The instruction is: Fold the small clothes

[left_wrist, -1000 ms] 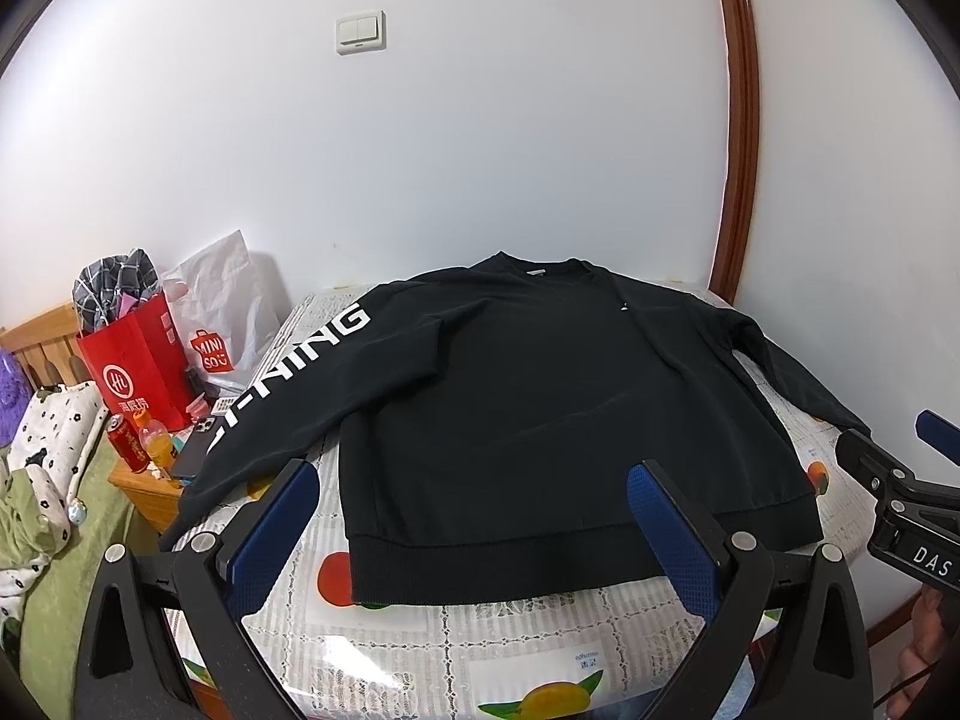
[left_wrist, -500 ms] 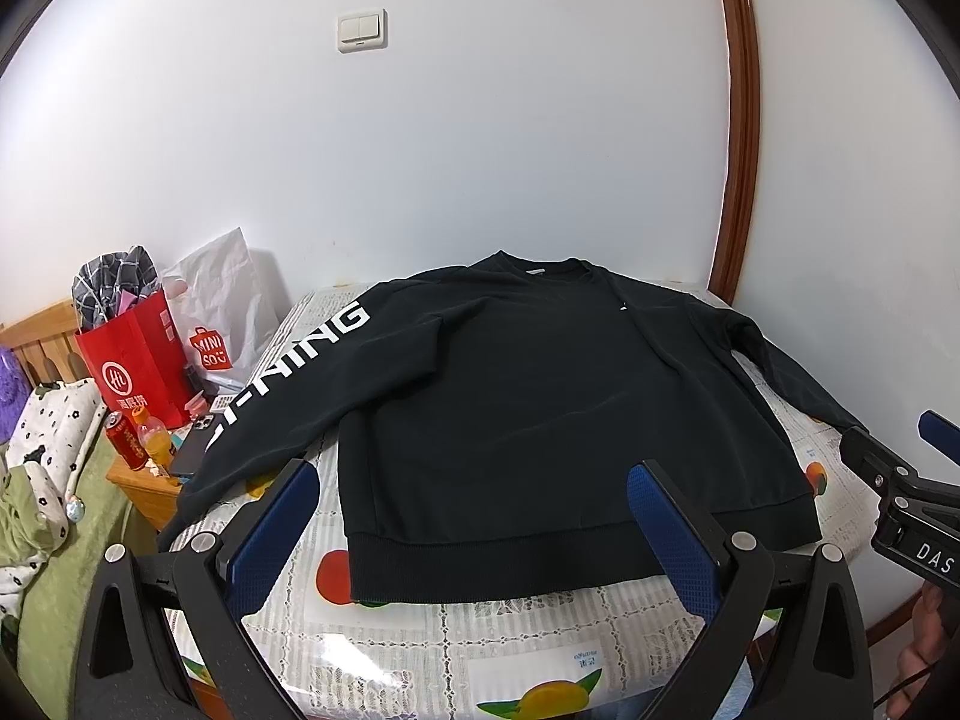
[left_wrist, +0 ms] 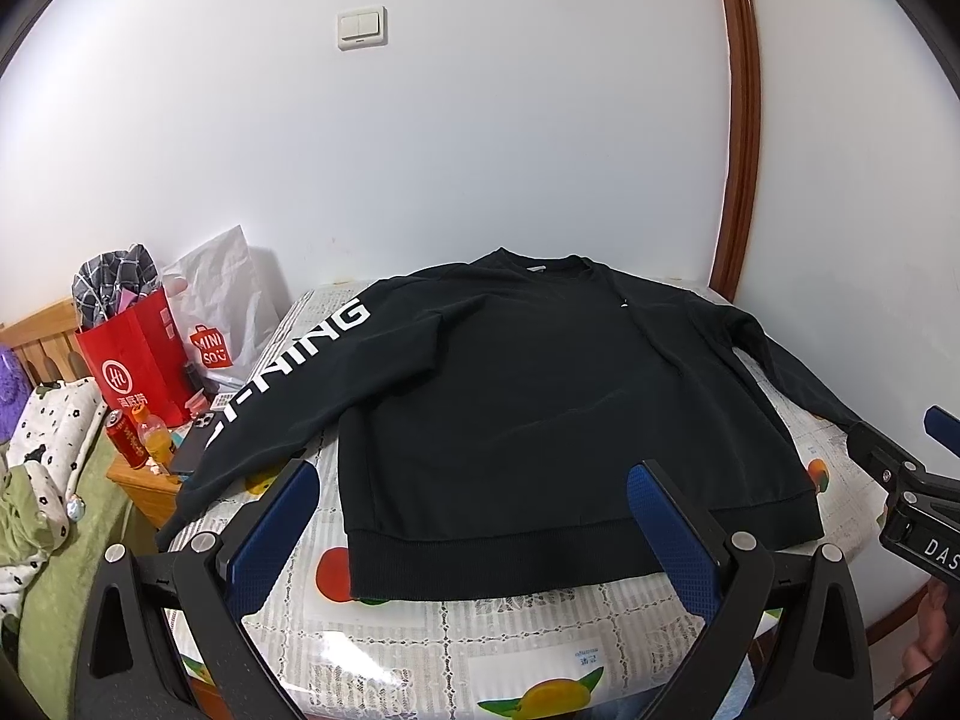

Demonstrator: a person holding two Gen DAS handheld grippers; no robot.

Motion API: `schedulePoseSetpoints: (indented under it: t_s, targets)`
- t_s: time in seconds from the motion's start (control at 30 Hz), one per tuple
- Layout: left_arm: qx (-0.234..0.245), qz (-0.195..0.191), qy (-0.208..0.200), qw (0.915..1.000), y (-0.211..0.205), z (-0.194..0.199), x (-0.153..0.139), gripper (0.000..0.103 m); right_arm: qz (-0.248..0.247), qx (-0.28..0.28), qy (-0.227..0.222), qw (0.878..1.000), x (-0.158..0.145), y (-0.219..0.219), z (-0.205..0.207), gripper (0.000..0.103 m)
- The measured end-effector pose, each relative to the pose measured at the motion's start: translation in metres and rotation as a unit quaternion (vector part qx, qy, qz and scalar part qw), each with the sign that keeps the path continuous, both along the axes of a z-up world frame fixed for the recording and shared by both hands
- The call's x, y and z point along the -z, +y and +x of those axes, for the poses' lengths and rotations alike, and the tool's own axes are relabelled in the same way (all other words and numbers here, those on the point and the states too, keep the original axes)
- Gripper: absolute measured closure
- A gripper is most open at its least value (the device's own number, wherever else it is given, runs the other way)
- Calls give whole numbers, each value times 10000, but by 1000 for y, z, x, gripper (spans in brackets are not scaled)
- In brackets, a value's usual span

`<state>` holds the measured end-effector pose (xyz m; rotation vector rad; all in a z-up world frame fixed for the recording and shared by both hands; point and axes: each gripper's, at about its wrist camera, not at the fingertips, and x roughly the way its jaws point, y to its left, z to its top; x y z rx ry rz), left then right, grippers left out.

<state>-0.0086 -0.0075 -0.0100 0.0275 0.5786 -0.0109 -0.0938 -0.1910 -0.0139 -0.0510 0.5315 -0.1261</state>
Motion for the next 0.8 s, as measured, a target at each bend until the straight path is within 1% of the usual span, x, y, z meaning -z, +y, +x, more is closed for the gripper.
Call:
schedulePoseSetpoints:
  t_s: [0.17,0.3,0.37,0.5,0.63,0.73,0.8]
  targets:
    - [25,-36,-49,10000,3,-2,-2,0,-6,4,-4,10000,0,-1,0,0]
    - [17,76,-78,9999,2,-1,-1,0,13,-9,-5,10000,0,-1,0,0]
    - [31,60,-22,10000,2,3,1,0,13,12,10,10000,1,-2,2,0]
    - [34,-60,86,9999,11,12,2,0,48,39,41,10000,3,-3,9,0]
    - [14,-229,273,9994,27,24,12,0,70,1,33,10000,5,-5,16,0]
    - [-144,-454,478,9977,49,34,27,0,54,1,-30,10000,8,-5,21,0]
    - [-303,-651,613,9955,68,42,39,0,177,-59,-43,9998,11,-7,27,0]
